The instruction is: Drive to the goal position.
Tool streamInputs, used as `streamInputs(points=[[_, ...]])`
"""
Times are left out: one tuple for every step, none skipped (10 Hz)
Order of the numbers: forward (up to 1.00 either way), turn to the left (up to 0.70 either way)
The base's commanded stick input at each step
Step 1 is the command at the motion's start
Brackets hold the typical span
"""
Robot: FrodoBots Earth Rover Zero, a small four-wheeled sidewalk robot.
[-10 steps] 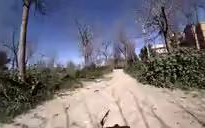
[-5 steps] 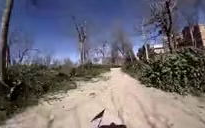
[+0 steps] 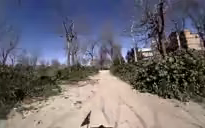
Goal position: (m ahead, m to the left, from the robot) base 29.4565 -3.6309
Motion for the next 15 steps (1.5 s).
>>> streamInputs(points=[[1.0,0.0],[1.0,0.0],[1.0,0.0],[1.0,0.0],[1.0,0.0],[1.0,0.0],[1.0,0.0],[1.0,0.0],[1.0,0.0],[1.0,0.0],[1.0,0.0],[1.0,0.0],[1.0,0.0],[1.0,0.0],[1.0,0.0]])
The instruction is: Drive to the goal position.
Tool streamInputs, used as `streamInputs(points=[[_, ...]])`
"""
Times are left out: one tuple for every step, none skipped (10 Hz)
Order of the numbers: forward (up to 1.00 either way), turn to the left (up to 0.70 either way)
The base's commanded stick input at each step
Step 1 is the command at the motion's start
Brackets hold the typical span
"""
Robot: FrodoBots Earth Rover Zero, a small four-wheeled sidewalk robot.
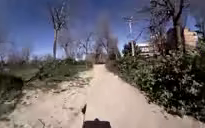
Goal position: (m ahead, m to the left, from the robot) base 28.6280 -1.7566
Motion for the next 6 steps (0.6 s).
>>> streamInputs(points=[[1.0,0.0],[1.0,0.0],[1.0,0.0],[1.0,0.0],[1.0,0.0],[1.0,0.0]])
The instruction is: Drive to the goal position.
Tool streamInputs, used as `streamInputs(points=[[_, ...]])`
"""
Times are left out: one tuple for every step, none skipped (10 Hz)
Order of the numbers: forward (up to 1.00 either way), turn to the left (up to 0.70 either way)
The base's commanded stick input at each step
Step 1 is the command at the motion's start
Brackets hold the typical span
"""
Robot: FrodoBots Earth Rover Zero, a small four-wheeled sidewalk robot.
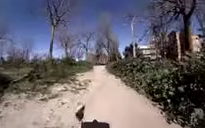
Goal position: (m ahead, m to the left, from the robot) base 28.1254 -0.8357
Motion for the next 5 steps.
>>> streamInputs(points=[[1.0,0.0],[1.0,0.0],[1.0,0.0],[1.0,0.0],[1.0,0.0]])
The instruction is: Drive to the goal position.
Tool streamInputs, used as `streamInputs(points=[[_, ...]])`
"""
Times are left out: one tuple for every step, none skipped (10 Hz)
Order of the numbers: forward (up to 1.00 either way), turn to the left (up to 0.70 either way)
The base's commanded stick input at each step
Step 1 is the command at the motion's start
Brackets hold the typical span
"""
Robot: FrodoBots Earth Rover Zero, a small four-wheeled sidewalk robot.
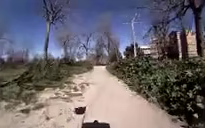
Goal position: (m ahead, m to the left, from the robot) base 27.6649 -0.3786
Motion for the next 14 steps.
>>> streamInputs(points=[[1.0,0.0],[1.0,0.0],[1.0,0.0],[1.0,0.0],[1.0,0.0],[1.0,0.0],[1.0,0.0],[1.0,0.0],[1.0,0.0],[1.0,0.0],[1.0,0.0],[1.0,0.0],[1.0,0.0],[1.0,0.0]])
